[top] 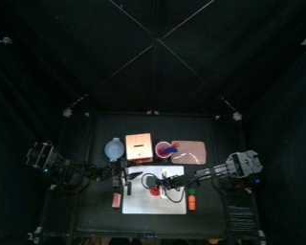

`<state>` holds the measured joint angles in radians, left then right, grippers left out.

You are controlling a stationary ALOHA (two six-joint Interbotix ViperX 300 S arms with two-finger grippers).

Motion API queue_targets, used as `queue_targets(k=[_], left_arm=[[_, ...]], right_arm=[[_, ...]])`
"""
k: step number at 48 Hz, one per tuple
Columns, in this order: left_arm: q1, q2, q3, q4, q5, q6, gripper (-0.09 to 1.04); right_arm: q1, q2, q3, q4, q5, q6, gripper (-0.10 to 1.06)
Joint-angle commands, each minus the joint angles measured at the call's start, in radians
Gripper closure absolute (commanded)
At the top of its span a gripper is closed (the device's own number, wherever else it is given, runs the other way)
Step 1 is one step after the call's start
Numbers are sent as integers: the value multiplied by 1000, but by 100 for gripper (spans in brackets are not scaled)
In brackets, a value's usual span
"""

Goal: Get the cutter from the drawer then cut the dough then place the extra dough in the bowl
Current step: Cut the dough

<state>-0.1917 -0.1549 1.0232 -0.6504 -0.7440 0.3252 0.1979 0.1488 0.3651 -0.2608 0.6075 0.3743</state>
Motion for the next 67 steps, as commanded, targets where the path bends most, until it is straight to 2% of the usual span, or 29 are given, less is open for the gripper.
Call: queue_targets(k=[1, 15, 26, 34, 38, 42, 44, 50, 55, 67], left_arm=[[-3, -3, -14, 5, -8, 2, 11], [-5, -3, -14, 5, -6, 2, 11], [2, 2, -8, 3, -8, 5, 11], [-32, 15, -48, 6, -9, 2, 9], [-66, 54, -75, 15, -11, -2, 9], [-95, 103, -107, 20, -11, -5, 9], [-107, 129, -126, 20, -12, -5, 9], [-123, 201, -178, 21, -15, -2, 9], [-123, 261, -209, 25, -23, 6, 9], [-121, 379, -242, 66, -43, 5, 9]], right_arm=[[3, 2, -23, 5, -5, 0, 50], [14, -3, -26, 0, -26, 2, 24], [8, -98, 20, -23, -118, 0, 22], [-5, -212, 181, -23, -370, 0, 22], [-40, -268, 276, -29, -549, -9, 22], [-100, -325, 385, -21, -712, -5, 22], [-126, -350, 442, -28, -792, -25, 22], [-178, -388, 583, -81, -1028, -32, 22], [-190, -374, 638, -121, -1135, -51, 22], [-187, -238, 629, -34, -1218, -140, 22]])
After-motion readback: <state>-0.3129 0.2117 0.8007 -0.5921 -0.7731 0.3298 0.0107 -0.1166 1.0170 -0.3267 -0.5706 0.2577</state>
